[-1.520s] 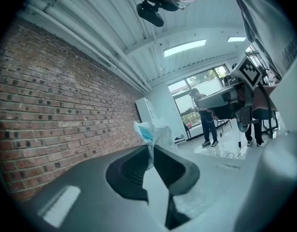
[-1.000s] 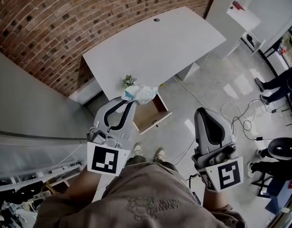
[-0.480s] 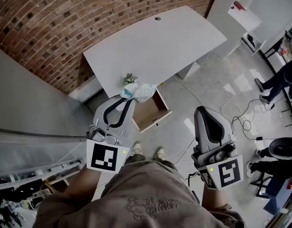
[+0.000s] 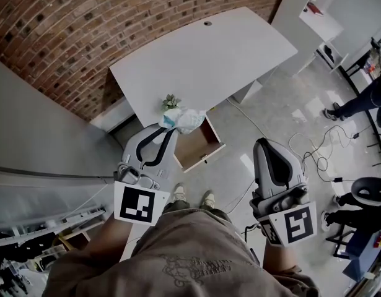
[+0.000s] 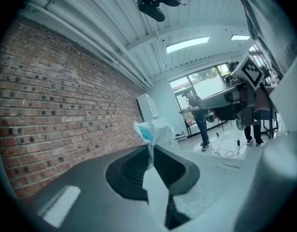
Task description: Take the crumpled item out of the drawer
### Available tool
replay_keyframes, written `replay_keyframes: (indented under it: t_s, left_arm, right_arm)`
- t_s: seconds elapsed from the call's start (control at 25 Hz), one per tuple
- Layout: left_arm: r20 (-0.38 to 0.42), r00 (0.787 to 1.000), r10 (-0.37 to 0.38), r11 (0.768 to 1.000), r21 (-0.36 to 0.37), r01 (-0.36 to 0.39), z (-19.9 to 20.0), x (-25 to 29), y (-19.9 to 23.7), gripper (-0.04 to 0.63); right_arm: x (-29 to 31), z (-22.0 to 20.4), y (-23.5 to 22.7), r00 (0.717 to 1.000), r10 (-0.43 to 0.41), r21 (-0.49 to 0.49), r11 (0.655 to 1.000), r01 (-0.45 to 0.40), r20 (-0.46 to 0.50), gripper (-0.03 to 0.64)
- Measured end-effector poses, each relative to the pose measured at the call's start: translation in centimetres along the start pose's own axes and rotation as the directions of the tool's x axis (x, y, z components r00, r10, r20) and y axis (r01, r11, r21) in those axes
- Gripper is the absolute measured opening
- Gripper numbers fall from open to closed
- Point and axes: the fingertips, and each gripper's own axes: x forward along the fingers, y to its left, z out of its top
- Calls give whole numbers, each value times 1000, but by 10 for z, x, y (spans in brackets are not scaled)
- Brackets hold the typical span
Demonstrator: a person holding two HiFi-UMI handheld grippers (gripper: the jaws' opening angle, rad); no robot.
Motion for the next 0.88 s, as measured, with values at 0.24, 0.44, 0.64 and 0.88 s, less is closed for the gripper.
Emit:
replay_keyframes:
  t_s: [0.24,0.44,0.64,0.88]
  left_arm:
    - [0,1000,-4,1000,-3,4,-1,2,2,37]
    - [4,1000,-11,1000,-5,11,-2,4,2,37]
    - [7,1000,-16,1000,-8,16,-1,5,2,37]
    - [8,1000,-18,1000,-10,18,-3,7,3,37]
  right_arm:
    - [5,7,4,999,14,63,998,-17,40,28]
    - [6,6,8,999,28,23,999,-29,38,28]
    - [6,8,9,999,31,3,1000,-31,27,26]
    - [9,6,11,999,38,-16,999,-38,21,26]
